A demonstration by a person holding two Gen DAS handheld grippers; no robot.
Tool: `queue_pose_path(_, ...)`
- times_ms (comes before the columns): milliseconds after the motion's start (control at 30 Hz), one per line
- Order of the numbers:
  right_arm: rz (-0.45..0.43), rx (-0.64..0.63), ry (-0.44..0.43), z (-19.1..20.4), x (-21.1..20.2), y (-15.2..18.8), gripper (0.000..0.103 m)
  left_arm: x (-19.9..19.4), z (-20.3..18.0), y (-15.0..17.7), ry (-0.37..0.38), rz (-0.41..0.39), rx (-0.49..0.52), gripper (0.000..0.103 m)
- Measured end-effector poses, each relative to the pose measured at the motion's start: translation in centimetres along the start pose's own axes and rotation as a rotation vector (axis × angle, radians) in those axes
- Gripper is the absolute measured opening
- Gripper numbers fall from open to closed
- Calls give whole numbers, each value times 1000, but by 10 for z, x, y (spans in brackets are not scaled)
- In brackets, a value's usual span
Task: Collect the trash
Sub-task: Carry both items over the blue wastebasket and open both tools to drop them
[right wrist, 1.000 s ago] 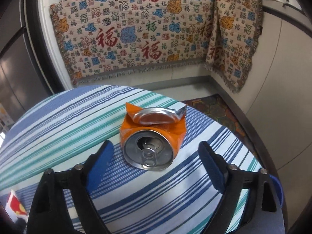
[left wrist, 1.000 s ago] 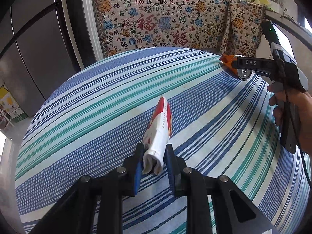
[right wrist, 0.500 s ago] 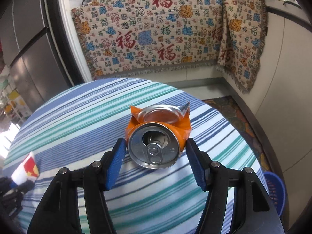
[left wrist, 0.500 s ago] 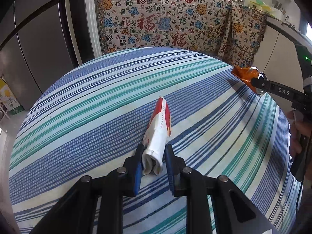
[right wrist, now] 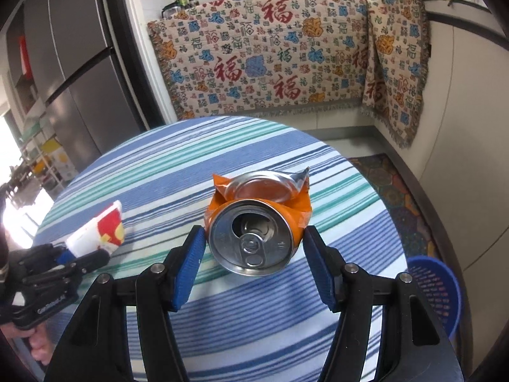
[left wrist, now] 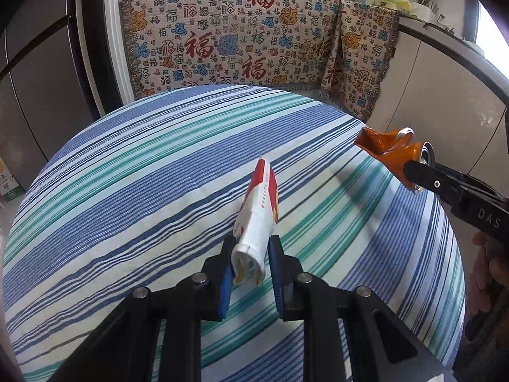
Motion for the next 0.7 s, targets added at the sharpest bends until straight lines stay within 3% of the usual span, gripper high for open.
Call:
queue_pose_path(400,-27,16,10,-18,-55,19,64,-14,-61,-9,63,-22,57,21)
queue_pose_path(700,-75,127,88,-95,-104,25,64,-9,-163,-28,211,-18,144,21)
Point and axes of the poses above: each gripper's, at about its wrist camera, not at the fingertips, and x roughly the way its jaws point, z to its left, y to its underside, the point moved 1 cm from there along x, roughly the way its jaws point, and after that the axes turned 2 degrees about z, right-handed, at the moved point
